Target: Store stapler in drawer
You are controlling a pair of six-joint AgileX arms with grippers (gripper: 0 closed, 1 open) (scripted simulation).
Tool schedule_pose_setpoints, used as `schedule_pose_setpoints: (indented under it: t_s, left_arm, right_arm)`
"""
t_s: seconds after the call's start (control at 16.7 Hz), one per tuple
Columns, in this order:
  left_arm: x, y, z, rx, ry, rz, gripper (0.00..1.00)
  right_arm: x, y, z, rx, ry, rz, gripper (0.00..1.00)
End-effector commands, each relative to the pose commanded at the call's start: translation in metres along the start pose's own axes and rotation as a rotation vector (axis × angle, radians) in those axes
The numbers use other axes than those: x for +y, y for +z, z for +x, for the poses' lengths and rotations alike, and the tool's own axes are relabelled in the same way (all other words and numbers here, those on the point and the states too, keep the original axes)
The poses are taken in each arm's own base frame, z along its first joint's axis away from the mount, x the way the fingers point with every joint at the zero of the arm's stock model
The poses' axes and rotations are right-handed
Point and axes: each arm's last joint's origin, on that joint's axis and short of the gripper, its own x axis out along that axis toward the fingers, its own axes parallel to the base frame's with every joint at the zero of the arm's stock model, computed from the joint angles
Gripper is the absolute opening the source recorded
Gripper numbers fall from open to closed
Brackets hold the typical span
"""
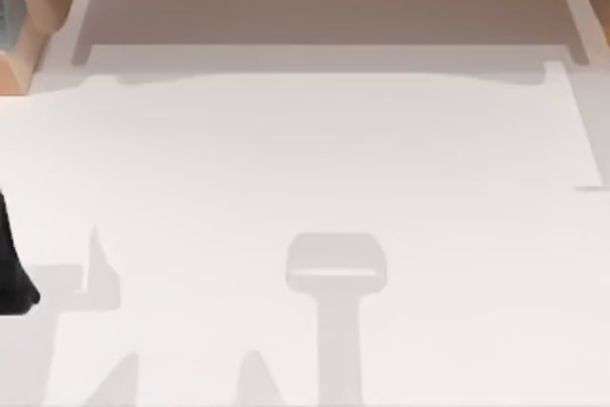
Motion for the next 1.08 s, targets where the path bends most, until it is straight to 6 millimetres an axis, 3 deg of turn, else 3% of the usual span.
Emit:
schedule_pose_setpoints:
  t_s: [0.36,0.66,0.9,1.08]
  left_arm:
    - [0.0,0.0,0.0,0.0,0.0,0.0,1.0]
    - [0.0,0.0,0.0,0.0,0.0,0.0,1.0]
    - [0.0,0.0,0.0,0.0,0.0,0.0,1.0]
    - [0.0,0.0,0.0,0.0,0.0,0.0,1.0]
  right_arm:
    - [-0.001,-0.001,0.001,0.004,-0.002,0.0,1.0]
    - [0.0,0.0,0.024,0.0,0.0,0.0,1.0]
    - [0.0,0.0,0.025,0.0,0.0,0.0,1.0]
    - [0.0,0.0,0.025,0.0,0.0,0.0,0.77]
